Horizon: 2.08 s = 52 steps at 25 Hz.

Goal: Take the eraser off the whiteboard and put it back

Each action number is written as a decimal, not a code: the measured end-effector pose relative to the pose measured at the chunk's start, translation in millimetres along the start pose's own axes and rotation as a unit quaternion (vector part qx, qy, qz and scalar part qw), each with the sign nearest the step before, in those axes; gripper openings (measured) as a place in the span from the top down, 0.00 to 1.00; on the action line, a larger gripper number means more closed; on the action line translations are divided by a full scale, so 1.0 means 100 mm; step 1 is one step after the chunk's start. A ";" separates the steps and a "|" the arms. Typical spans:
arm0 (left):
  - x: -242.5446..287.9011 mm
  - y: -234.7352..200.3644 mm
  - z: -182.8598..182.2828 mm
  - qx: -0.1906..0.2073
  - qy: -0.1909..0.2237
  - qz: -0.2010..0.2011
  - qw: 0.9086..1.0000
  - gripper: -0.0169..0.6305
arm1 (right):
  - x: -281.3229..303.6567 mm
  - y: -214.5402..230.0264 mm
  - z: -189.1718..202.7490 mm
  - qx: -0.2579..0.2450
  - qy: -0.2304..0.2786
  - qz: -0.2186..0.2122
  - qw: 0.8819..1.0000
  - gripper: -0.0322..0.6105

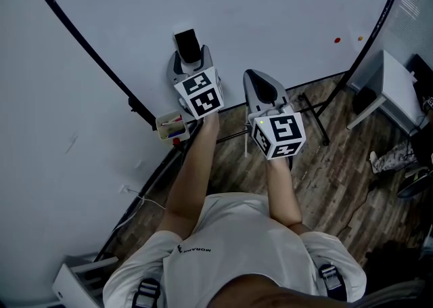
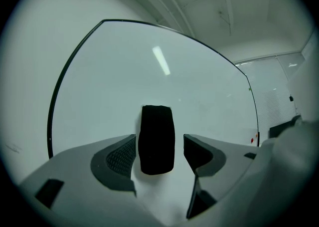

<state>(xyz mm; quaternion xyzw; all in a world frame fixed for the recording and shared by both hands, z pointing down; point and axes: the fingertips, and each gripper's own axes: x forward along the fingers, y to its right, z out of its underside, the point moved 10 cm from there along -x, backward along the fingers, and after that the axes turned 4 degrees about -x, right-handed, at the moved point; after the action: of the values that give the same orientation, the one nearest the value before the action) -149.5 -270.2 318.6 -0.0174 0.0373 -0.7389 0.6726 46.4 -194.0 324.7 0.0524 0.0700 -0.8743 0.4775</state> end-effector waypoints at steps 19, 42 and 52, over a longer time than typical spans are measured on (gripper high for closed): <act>-0.43 0.05 -0.03 -0.008 0.014 0.022 1.000 0.54 | -0.07 -0.05 -0.02 0.000 0.001 -0.001 1.000 0.93; -0.82 0.10 0.01 0.005 0.028 0.040 0.999 0.81 | -0.10 -0.15 -0.03 0.000 0.000 -0.008 1.000 0.93; -0.98 0.12 0.01 0.006 0.033 0.042 0.999 0.89 | -0.11 -0.19 -0.03 0.003 0.000 -0.013 1.000 0.93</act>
<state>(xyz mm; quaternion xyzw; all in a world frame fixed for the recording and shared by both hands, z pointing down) -128.5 -173.8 321.4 0.0123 0.0554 -0.7102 0.7017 36.5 -174.3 324.5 0.0532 0.0677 -0.8807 0.4658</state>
